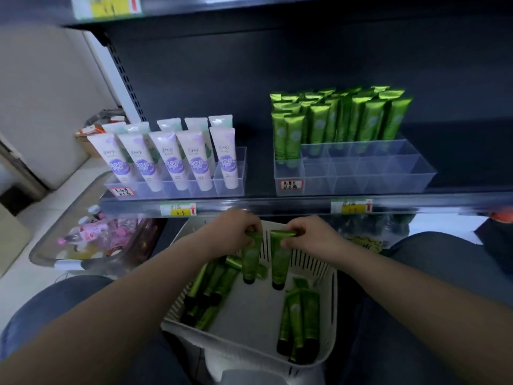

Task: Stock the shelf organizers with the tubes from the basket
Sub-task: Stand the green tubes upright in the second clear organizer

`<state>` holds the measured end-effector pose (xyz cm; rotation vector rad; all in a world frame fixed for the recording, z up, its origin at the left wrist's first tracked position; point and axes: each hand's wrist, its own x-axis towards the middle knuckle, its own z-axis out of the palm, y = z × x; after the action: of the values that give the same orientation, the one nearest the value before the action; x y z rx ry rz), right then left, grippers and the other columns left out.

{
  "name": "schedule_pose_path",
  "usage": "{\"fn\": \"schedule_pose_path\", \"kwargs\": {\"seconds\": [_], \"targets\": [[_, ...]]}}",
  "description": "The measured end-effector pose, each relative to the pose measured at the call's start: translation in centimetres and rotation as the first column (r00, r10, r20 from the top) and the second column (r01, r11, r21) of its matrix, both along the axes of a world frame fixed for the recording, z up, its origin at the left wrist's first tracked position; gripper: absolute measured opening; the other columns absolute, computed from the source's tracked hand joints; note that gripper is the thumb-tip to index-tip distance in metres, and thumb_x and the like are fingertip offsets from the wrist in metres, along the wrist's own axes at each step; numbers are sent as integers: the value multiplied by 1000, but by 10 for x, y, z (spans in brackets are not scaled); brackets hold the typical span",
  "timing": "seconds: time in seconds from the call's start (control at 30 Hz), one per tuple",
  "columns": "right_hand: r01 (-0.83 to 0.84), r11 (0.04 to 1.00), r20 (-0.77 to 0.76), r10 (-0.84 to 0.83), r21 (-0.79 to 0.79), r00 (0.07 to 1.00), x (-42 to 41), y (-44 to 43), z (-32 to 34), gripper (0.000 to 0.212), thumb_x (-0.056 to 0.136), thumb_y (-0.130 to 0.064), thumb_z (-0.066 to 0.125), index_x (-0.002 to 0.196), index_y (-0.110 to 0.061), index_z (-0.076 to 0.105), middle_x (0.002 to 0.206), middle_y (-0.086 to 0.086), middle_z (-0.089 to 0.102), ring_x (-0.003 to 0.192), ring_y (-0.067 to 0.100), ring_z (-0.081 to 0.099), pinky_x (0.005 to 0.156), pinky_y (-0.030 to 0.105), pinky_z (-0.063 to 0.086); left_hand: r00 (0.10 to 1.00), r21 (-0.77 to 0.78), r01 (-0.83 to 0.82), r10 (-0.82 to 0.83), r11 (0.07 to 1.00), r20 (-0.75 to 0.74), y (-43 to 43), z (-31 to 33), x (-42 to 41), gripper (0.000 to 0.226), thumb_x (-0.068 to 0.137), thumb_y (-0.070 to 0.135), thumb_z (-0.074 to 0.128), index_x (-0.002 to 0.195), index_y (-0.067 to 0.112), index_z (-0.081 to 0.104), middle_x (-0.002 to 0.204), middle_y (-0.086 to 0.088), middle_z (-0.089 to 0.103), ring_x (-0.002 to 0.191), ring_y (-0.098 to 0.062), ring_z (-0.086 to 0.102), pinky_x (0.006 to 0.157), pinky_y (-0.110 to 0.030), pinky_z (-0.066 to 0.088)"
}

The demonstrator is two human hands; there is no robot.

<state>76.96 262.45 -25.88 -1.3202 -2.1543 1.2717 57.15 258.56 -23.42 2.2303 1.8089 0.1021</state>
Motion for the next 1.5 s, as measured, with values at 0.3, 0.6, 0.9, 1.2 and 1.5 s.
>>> {"fn": "schedule_pose_path", "kwargs": {"seconds": [0.3,0.6,0.9,1.2,1.5], "targets": [[54,993,-77,-45,109,996,30,18,41,14,80,-18,70,76,-30,65,77,-7,65,76,11,60,69,30,48,999,113,34,-35,993,6,15,47,31,21,82,15,65,103,19,64,99,2,66,92,-16,58,71,-24,40],[103,987,-180,-79,125,981,58,45,80,10,84,-17,67,82,-27,65,78,-2,62,76,14,58,68,28,45,991,182,-17,-7,983,134,51,76,61,18,84,13,62,99,23,63,88,8,62,86,-13,58,65,-20,37],[196,974,-300,-155,112,941,78,88,114,10,83,-15,68,90,-22,66,86,3,63,83,16,58,80,31,47,984,260,-41,-6,965,177,90,107,85,23,88,9,54,108,19,56,99,-6,64,85,-21,61,72,-31,50],[191,973,-377,-131,126,917,76,122,141,9,85,-12,65,90,-20,65,80,-2,65,65,3,59,55,12,46,976,326,-59,-14,943,215,125,134,97,26,92,8,46,115,17,52,86,0,53,63,-6,47,55,-24,35],[205,960,-378,-120,193,918,66,151,144,9,86,-10,63,89,-19,64,94,14,67,83,21,61,84,39,51,971,405,-52,-49,913,234,159,141,94,24,88,1,46,108,11,53,85,-1,51,70,-15,46,53,-21,26]]}}
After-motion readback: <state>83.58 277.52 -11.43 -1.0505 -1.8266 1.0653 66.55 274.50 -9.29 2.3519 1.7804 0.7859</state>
